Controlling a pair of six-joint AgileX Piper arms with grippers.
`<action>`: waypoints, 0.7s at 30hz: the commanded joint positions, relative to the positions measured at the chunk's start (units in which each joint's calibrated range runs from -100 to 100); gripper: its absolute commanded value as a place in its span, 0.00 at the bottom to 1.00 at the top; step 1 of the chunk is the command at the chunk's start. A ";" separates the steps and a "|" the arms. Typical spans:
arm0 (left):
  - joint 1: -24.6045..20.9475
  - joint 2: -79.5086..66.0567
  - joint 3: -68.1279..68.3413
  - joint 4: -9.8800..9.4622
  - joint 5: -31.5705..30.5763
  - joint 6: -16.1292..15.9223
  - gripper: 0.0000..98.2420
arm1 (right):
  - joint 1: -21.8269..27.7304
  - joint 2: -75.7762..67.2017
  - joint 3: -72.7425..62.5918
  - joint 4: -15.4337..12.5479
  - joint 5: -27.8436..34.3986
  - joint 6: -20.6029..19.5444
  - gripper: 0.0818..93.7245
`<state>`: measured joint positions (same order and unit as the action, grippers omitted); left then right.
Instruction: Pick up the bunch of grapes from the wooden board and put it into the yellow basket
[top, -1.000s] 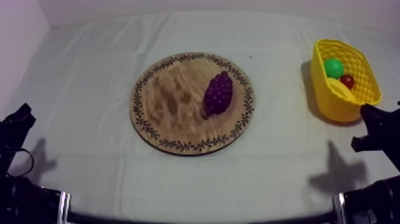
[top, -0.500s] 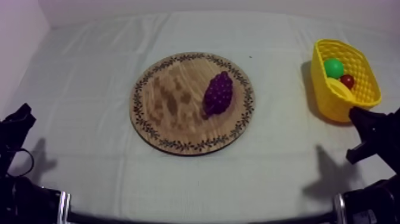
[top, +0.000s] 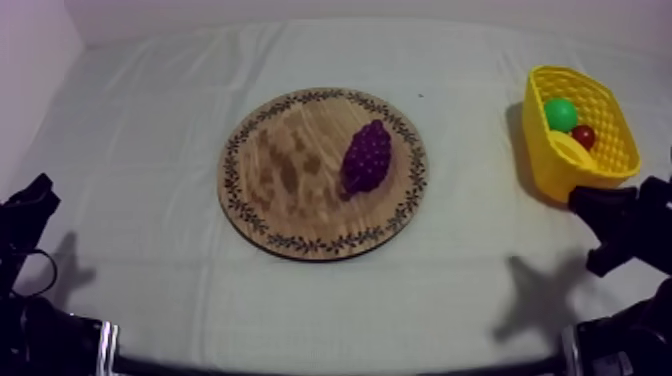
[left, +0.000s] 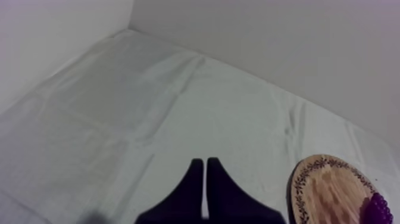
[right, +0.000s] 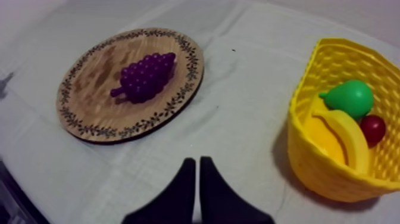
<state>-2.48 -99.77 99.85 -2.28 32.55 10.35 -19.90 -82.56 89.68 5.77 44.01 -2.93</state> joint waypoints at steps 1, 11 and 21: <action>-0.01 0.03 0.04 0.01 0.03 0.03 0.00 | -1.80 7.00 -5.37 1.83 1.37 -4.79 0.00; -0.01 0.03 0.04 0.01 0.03 -0.02 0.00 | -8.13 31.52 -31.93 3.23 17.48 -9.64 0.00; -0.01 0.03 0.04 0.01 0.03 -0.02 0.00 | -9.24 58.92 -58.62 3.23 30.70 -14.25 0.00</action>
<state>-2.48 -99.77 99.85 -2.28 32.55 10.33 -29.29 -33.63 40.28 9.26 72.71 -16.93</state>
